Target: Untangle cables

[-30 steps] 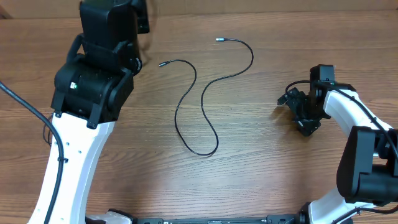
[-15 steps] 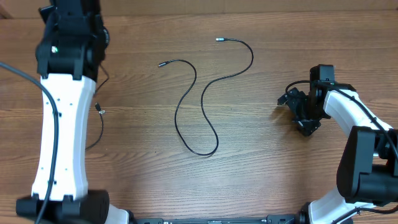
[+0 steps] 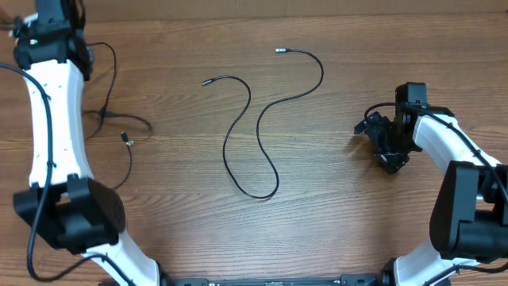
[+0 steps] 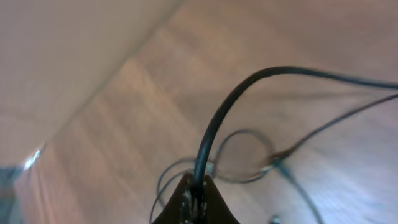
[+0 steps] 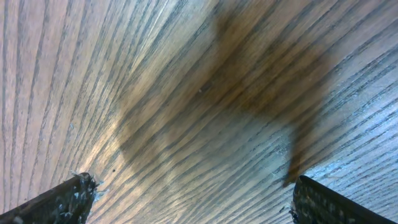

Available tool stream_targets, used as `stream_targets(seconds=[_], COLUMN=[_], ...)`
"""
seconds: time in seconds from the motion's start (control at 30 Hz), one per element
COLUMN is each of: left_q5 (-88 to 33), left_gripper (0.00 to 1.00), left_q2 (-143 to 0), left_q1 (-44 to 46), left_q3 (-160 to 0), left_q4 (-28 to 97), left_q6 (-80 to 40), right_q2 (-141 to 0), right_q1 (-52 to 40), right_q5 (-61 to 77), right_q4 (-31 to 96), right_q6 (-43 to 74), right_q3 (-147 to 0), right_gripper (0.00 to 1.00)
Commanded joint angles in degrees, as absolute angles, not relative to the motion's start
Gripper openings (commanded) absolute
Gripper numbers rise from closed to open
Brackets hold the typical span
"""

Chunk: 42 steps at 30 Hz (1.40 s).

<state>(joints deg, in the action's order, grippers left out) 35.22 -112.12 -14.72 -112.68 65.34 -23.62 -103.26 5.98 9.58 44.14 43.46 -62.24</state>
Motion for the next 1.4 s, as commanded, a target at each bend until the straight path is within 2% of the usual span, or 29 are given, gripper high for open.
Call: stream_targets(seconds=[0.0, 0.37, 0.43, 0.47, 0.5, 0.57, 0.63, 0.7, 0.77, 0.97, 1.03, 1.37], left_q5=[31.99, 22.11, 20.01, 18.17, 14.61, 10.22, 7.38, 4.16, -0.34, -14.70, -15.59, -12.84], left_gripper=[0.04, 0.06, 0.16, 0.27, 0.44, 0.61, 0.73, 0.79, 0.80, 0.69, 0.66, 0.63], left_q2=[-116.27, -128.40, -129.67, -130.15, -130.85, -131.35, -131.50, -131.50, -131.50, -131.52, -131.52, -131.59], left_q1=[-18.37, -27.46, -28.62, -29.23, -30.13, -30.94, -31.40, -31.53, -31.53, -30.92, -30.11, -22.20], left_q3=[-112.53, -112.53, -112.53, -112.53, -112.55, -112.53, -112.53, -112.53, -112.53, -112.53, -112.53, -110.13], left_q4=[67.42, 74.74, 75.18, 75.20, 75.18, 75.20, 75.18, 75.05, 75.00, 75.29, 75.85, 74.50], left_q6=[-27.46, -27.44, -27.42, -27.40, -27.20, -27.16, -26.68, -24.84, -20.03, -12.95, -12.12, -10.33], right_q2=[-103.37, -103.37, -103.37, -103.37, -103.37, -103.37, -103.37, -103.37, -103.37, -103.37, -103.37, -103.37], right_q1=[6.17, 6.17, 6.17, 6.17, 6.17, 6.17, 6.17, 6.17, 6.17, 6.17, 6.17, 6.17], right_q5=[8.71, 9.15, 9.15, 9.17, 9.17, 9.34, 9.34, 9.32, 9.32, 9.34, 9.34, 9.32], right_q4=[43.81, 43.79, 43.79, 43.79, 43.79, 43.79, 43.79, 43.79, 43.79, 43.79, 43.79, 43.79], right_q6=[43.22, 43.24, 43.24, 43.24, 43.42, 43.42, 43.42, 43.42, 43.42, 43.42, 43.44, 43.42], right_q3=[-61.84, -61.84, -61.84, -61.84, -61.84, -61.84, -61.84, -61.84, -61.84, -61.84, -61.84, -61.84], right_gripper=[1.00, 1.00, 1.00, 1.00, 1.00, 1.00, 1.00, 1.00, 1.00, 1.00, 1.00, 1.00])
